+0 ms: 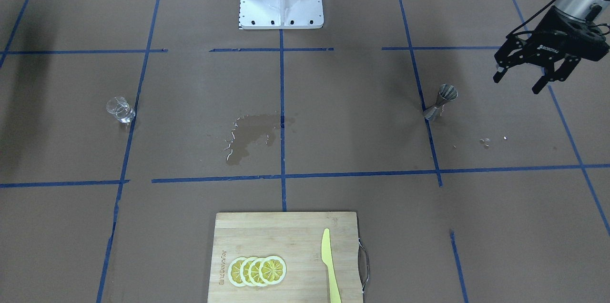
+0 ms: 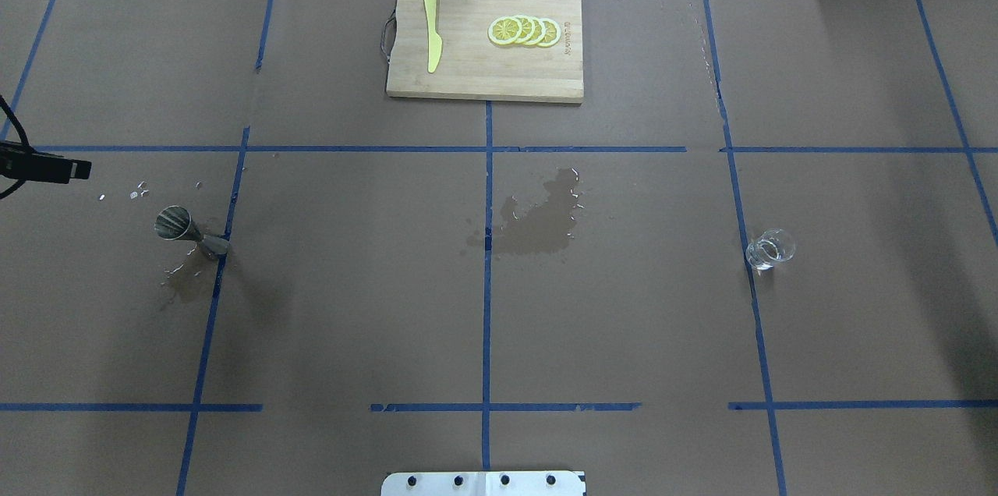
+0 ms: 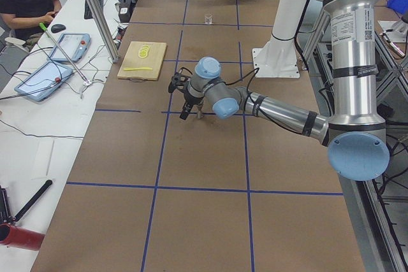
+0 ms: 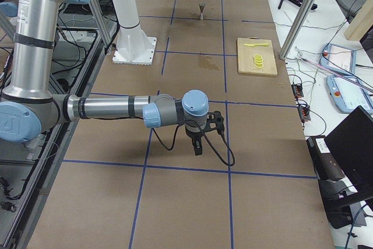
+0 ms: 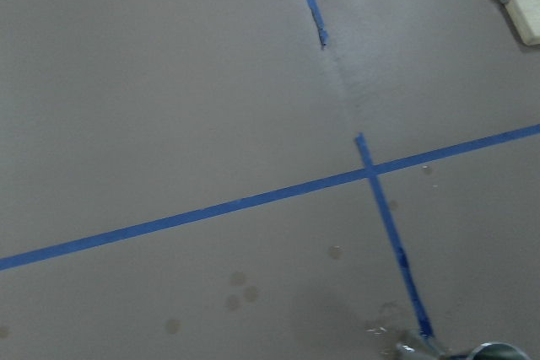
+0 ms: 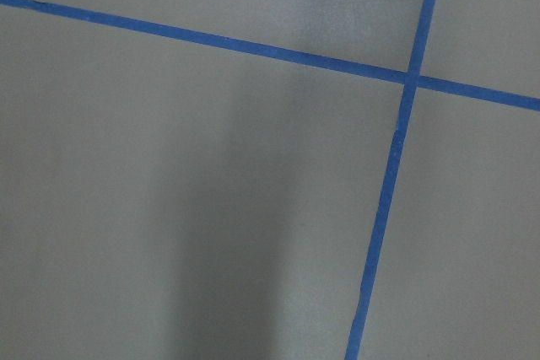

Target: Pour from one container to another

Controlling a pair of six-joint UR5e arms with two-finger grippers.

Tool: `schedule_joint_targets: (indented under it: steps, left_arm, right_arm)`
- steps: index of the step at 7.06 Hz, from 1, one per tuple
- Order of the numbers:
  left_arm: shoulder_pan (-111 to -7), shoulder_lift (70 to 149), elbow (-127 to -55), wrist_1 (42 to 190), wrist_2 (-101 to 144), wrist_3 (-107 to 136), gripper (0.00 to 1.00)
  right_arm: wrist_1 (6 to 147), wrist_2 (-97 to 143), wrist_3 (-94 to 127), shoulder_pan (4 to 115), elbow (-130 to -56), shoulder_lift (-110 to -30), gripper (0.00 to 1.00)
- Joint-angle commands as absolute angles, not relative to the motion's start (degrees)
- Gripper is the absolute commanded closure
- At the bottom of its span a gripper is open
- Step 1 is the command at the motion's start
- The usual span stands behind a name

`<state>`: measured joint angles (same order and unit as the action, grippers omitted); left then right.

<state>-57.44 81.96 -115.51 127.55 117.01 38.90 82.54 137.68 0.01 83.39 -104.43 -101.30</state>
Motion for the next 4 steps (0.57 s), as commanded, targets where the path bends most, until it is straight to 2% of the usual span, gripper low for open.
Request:
schedule_joint_targets:
  steps: [1,2,3,4]
  left_arm:
    - [-51.87,82.17,-118.21,127.88,111.62,40.33,0.0]
    - [-49.42,81.66,-118.21,129.19,108.31,44.0,0.07]
    - [-44.78,80.43,-118.3,132.68,101.58,46.56,0.07]
    - [-38.73,75.72,-118.04,141.5,92.55,51.28,0.06]
  right_arm:
    - [82.44,138.51,0.0,82.97,-104.94,-101.25,0.0]
    - [82.44,138.43,-0.09,82.97,-106.16,-101.16,0.0]
    - [82.44,138.43,0.0,82.97,-106.17,-101.16,0.0]
    - [82.44,138.43,-0.09,82.97,-106.43,-100.73,0.0]
